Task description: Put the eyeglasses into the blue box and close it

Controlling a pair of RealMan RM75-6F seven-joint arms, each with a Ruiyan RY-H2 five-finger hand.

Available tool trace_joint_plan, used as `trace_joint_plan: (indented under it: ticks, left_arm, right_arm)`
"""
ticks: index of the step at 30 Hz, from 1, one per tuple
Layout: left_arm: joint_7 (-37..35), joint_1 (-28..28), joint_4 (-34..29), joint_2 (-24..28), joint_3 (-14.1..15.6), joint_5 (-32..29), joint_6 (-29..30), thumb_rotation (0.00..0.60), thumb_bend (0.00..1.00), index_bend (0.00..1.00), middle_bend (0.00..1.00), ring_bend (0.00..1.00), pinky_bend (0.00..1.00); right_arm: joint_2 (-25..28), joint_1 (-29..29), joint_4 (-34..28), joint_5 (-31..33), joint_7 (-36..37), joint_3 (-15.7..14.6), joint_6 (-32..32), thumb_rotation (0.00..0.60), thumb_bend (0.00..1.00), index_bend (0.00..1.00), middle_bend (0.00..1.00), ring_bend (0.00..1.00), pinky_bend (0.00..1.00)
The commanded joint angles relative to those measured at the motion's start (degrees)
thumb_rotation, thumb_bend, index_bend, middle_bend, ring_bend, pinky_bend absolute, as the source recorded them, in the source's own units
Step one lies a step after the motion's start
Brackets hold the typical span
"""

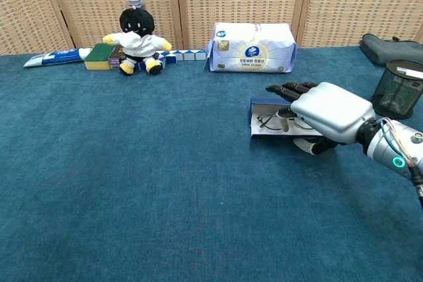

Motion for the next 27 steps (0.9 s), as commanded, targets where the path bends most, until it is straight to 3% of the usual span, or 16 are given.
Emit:
trace_joint_plan:
  ticks: [1, 6, 12, 22, 27]
  left_arm:
    - [0.0, 0.0, 0.0, 0.0, 0.0, -0.1, -0.1, 0.6, 0.0, 0.0, 0.0, 0.0, 0.0]
    - [-0.1, 0.0, 0.0, 0.0, -0.1, -0.1, 0.1, 0.6, 0.0, 0.0, 0.0, 0.0, 0.0]
    - [-0.2, 0.0, 0.0, 0.1, -0.1, -0.2, 0.0, 0.6, 0.0, 0.0, 0.0, 0.0, 0.0]
    - [0.1, 0.0, -0.1, 0.0, 0.1, 0.0, -0.1, 0.6, 0.0, 0.0, 0.0, 0.0, 0.0]
    - [0.3, 0.0, -0.2, 0.0, 0.1, -0.1, -0.1, 0.6, 0.0, 0.0, 0.0, 0.0, 0.0]
  right_arm:
    - [-0.3, 0.0, 0.5, 0.3, 0.0, 0.0, -0.4, 0.6, 0.49, 0.45, 0.01, 0.0, 0.16]
    - [-0.4, -0.2, 1.3, -0.2, 1.2, -0.4, 0.7, 0.6, 0.59, 0.63, 0.05, 0.01, 0.17]
    - [2.5, -1.2, -2.2, -2.2, 2.7, -2.4, 2.5, 0.6, 0.62, 0.67, 0.08, 0.01, 0.17]
    - [15.8, -3.3, -22.8, -7.5, -2.0, -8.3, 4.5, 0.6, 0.62, 0.67, 0.09, 0.01, 0.17]
    - [20.0, -3.8, -29.3, -8.8, -4.9, -10.3, 3.6, 0.6, 0.62, 0.67, 0.09, 0.02, 0.17]
